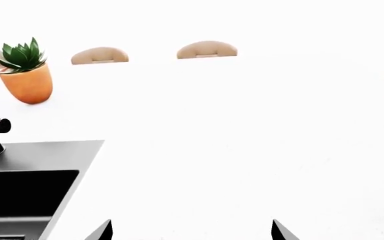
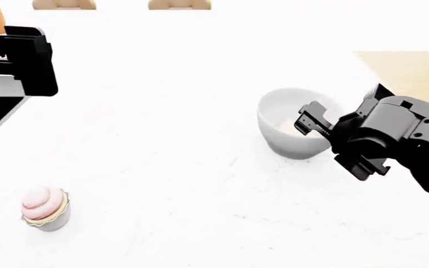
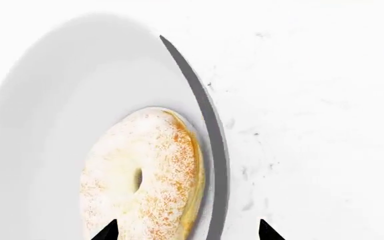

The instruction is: Pick up the bowl with donut and place it on the tray. Pick up the cupcake and place it on the tray.

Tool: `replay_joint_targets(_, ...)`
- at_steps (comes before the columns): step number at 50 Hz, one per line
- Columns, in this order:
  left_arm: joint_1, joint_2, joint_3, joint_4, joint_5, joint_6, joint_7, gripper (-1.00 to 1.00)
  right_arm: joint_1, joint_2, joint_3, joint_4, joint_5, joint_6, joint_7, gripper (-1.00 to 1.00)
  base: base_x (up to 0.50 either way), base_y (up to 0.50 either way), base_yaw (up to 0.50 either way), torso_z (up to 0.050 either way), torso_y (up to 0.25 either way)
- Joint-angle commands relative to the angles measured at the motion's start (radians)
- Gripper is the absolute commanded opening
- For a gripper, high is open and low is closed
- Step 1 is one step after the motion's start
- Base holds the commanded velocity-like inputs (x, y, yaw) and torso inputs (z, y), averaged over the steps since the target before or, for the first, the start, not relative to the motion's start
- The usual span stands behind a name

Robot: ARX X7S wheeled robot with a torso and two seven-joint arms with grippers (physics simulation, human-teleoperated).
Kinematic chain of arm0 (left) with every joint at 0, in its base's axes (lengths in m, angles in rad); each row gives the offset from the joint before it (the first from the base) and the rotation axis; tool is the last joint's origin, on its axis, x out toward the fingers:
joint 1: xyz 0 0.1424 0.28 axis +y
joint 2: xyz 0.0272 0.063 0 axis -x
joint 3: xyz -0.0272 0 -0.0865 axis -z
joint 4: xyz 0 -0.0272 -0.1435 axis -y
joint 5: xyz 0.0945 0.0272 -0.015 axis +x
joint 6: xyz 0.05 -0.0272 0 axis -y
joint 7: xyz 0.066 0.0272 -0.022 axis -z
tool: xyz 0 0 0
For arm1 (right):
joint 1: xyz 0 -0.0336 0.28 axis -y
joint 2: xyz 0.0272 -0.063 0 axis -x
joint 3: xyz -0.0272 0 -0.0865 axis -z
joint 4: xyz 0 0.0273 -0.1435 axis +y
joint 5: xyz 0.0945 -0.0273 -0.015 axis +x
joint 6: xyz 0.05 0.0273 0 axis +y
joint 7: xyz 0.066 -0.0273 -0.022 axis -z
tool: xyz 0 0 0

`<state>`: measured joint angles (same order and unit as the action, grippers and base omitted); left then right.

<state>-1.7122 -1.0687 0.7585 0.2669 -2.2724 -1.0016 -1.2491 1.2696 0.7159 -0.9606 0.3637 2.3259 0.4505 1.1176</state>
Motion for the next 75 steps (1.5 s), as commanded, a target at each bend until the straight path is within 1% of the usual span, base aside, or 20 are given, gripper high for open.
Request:
replay_joint_targets(1,0.003,-0.005,0.002,0.002,0.002,0.003,0.002,1.00,-0.016,-0.035,-0.033,0.084,-0.014,0.013,-0.009,-1.00,0.00,0.00,0.00,0.000,0.000)
replay_joint_targets(8,0.002,-0.002,0.005,0.000,0.005,0.004,0.005,1.00,-0.030,-0.021,-0.037,0.051,-0.017,-0.008,0.034,-1.00,0.00,0.00,0.00,0.000,0.000)
replay_joint_targets(17,-0.006,-0.012,0.006,0.010,-0.004,0.002,-0.004,1.00,-0.028,-0.008,-0.027,0.014,-0.012,-0.017,0.050,-1.00,0.00,0.00,0.00,0.000,0.000)
replay_joint_targets(29,0.019,-0.002,0.009,0.013,-0.001,0.031,0.007,1.00,-0.046,0.077,0.055,-0.141,0.003,-0.099,0.039,-1.00,0.00,0.00,0.00,0.000,0.000)
replay_joint_targets(35,-0.005,0.019,0.009,0.000,0.002,0.028,0.003,1.00,0.017,0.125,0.100,-0.235,0.047,-0.090,0.095,-1.00,0.00,0.00,0.00,0.000,0.000)
replay_joint_targets(38,-0.003,0.020,0.007,0.001,0.009,0.034,0.005,1.00,0.051,0.132,0.114,-0.257,0.065,-0.074,0.111,-1.00,0.00,0.00,0.00,0.000,0.000)
replay_joint_targets(54,0.031,0.013,0.003,0.014,0.029,0.063,0.025,1.00,0.149,0.113,0.111,-0.241,0.062,-0.012,0.128,-1.00,0.00,0.00,0.00,0.000,0.000)
replay_joint_targets(57,0.054,0.015,0.004,0.019,0.020,0.084,0.031,1.00,0.178,0.110,0.104,-0.238,0.065,0.007,0.155,-1.00,0.00,0.00,0.00,0.000,0.000)
replay_joint_targets(60,0.101,0.017,-0.005,0.035,-0.032,0.131,0.061,1.00,0.209,0.109,0.094,-0.233,0.068,0.032,0.182,-1.00,0.00,0.00,0.00,0.000,0.000)
replay_joint_targets(64,0.075,0.036,0.019,0.029,-0.166,0.132,0.022,1.00,0.232,0.111,0.090,-0.224,0.078,0.055,0.196,-1.00,0.00,0.00,0.00,0.000,0.000)
replay_joint_targets(69,-0.016,0.064,0.068,0.013,-0.353,0.151,-0.104,1.00,0.230,0.129,0.088,-0.222,0.086,0.070,0.194,-1.00,0.00,0.00,0.00,0.000,0.000)
replay_joint_targets(75,-0.164,0.094,0.146,0.017,-0.600,0.211,-0.296,1.00,0.207,0.154,0.081,-0.215,0.085,0.074,0.187,-1.00,0.00,0.00,0.00,0.000,0.000)
